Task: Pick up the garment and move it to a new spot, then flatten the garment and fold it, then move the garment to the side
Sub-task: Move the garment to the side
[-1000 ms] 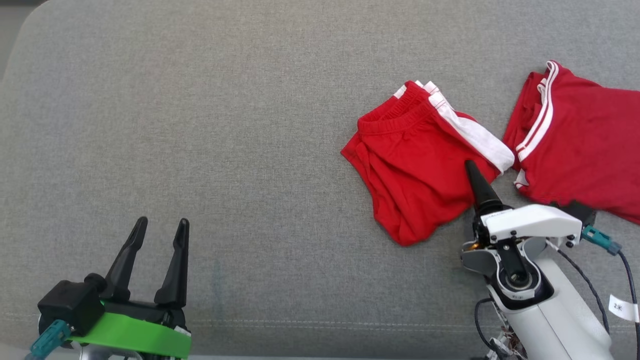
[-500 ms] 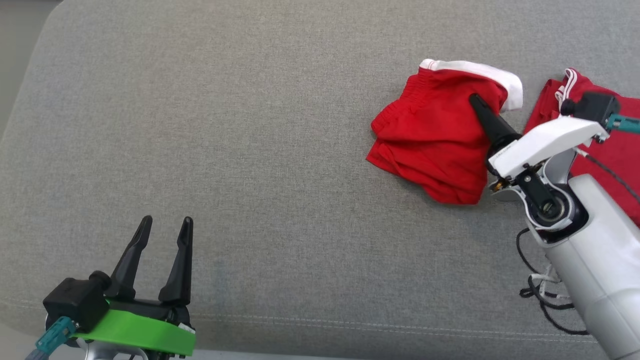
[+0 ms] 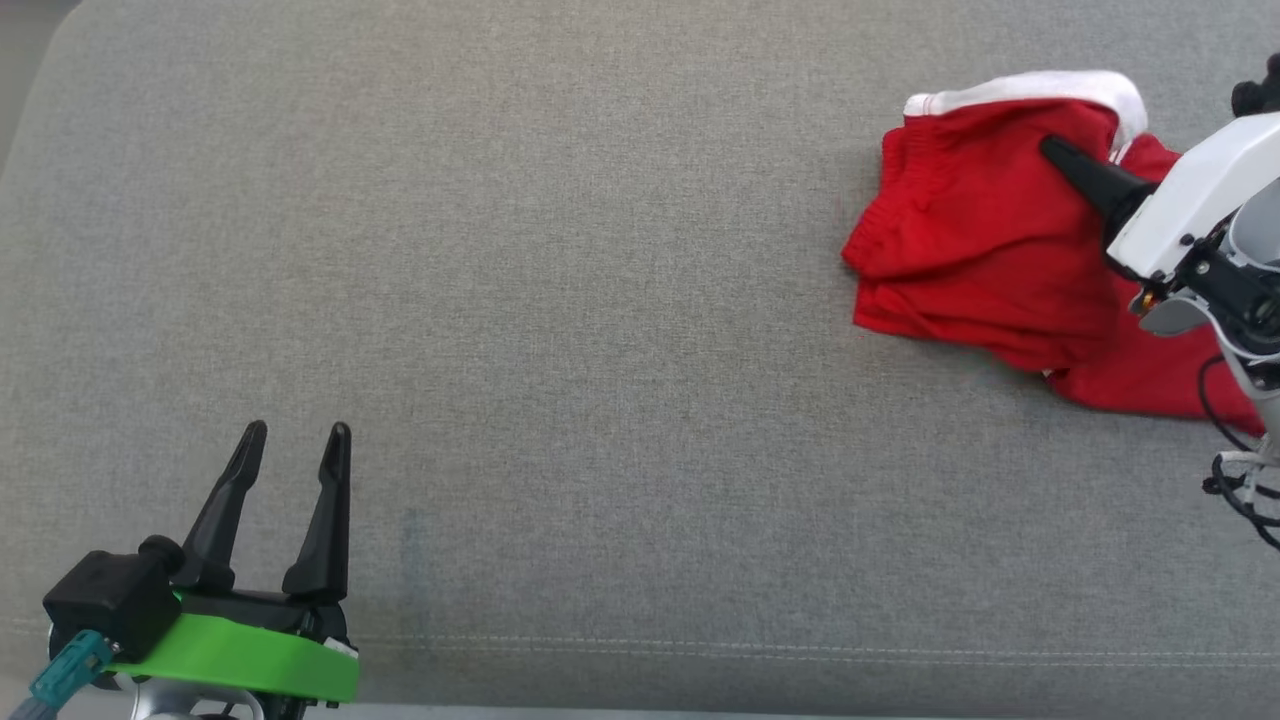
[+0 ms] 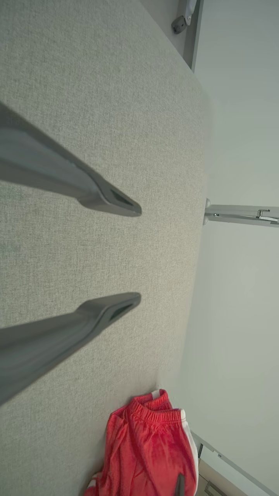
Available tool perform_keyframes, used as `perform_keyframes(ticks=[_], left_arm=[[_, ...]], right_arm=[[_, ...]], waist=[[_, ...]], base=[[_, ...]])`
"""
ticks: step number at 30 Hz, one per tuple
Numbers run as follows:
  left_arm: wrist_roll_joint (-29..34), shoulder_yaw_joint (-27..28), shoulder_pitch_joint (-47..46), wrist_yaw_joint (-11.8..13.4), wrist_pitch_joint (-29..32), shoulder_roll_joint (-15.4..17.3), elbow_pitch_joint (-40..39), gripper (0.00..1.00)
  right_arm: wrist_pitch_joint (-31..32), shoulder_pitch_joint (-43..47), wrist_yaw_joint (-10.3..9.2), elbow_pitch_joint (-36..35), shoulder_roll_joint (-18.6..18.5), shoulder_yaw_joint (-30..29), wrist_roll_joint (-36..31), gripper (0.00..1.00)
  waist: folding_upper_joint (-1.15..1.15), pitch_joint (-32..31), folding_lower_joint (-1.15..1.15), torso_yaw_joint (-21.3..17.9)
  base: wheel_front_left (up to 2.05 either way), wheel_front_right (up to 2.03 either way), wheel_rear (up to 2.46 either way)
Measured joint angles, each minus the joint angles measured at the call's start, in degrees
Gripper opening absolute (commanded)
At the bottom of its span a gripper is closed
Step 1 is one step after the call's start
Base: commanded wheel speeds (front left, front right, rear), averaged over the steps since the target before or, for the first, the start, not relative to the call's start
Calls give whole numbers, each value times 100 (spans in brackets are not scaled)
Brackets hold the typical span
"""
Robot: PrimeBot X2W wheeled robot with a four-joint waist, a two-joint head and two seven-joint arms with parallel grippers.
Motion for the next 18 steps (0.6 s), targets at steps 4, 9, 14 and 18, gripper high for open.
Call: perform_keyframes(ticks=[4, 9, 14, 18], left_arm=[[0, 47, 2, 4, 37, 63, -90, 100], [0, 79, 1, 5, 49, 70, -189, 100], [0, 144, 1, 14, 100, 123, -301, 100], [0, 216, 2, 62, 152, 232, -372, 100]], right_arm=[[140, -202, -1, -109, -165, -130, 2, 0], [198, -327, -2, -279, -164, -303, 170, 0], [198, -318, -15, -324, -170, -482, 349, 0], [168, -280, -55, -344, -167, -632, 426, 0]], waist=[[0, 64, 0, -112], [0, 168, 0, -280], [0, 312, 0, -441], [0, 442, 0, -582]], base=[[0, 0, 0], [0, 0, 0], [0, 0, 0], [0, 0, 0]])
